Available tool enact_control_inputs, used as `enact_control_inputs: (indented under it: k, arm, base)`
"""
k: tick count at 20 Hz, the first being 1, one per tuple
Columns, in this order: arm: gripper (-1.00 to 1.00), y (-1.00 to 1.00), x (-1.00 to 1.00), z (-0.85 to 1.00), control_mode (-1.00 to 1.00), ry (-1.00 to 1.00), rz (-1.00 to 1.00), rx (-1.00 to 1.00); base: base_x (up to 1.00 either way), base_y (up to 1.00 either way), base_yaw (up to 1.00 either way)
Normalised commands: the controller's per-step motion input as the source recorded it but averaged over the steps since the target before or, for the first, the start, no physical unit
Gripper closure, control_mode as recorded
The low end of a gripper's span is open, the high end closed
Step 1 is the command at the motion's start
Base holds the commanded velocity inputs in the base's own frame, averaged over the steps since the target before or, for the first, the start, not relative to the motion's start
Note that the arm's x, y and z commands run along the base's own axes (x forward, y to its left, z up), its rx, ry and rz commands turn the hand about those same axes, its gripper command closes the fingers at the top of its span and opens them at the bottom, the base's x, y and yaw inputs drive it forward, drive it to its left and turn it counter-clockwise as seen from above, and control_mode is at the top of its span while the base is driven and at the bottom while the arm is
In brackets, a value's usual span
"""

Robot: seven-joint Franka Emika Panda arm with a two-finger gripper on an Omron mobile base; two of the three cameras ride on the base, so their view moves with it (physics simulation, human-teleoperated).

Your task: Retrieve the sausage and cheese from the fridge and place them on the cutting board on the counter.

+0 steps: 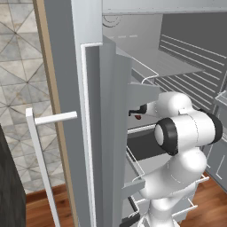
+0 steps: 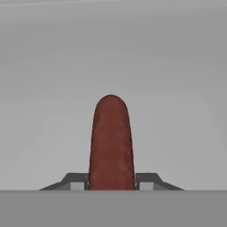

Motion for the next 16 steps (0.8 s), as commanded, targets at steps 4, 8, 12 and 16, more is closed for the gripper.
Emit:
enact_control_inputs:
  k: [4, 8, 12, 16]
  arm:
    - [1.00, 0.00, 0.00, 0.00, -1.00, 0.00, 0.00, 0.00]
    - [1.00, 0.03, -0.33, 0.00, -1.00, -0.04, 0.00, 0.00]
    - [1.00, 0.03, -0.97, -0.10, -1.00, -0.11, 0.00, 0.00]
    - [1.00, 0.00, -1.00, -0.07, -1.00, -0.10, 0.00, 0.00]
  base:
    - [0.00, 0.00, 0.00]
    - [0.00, 0.00, 0.00]
    - [0.00, 0.00, 0.00]
    - [0.00, 0.00, 0.00]
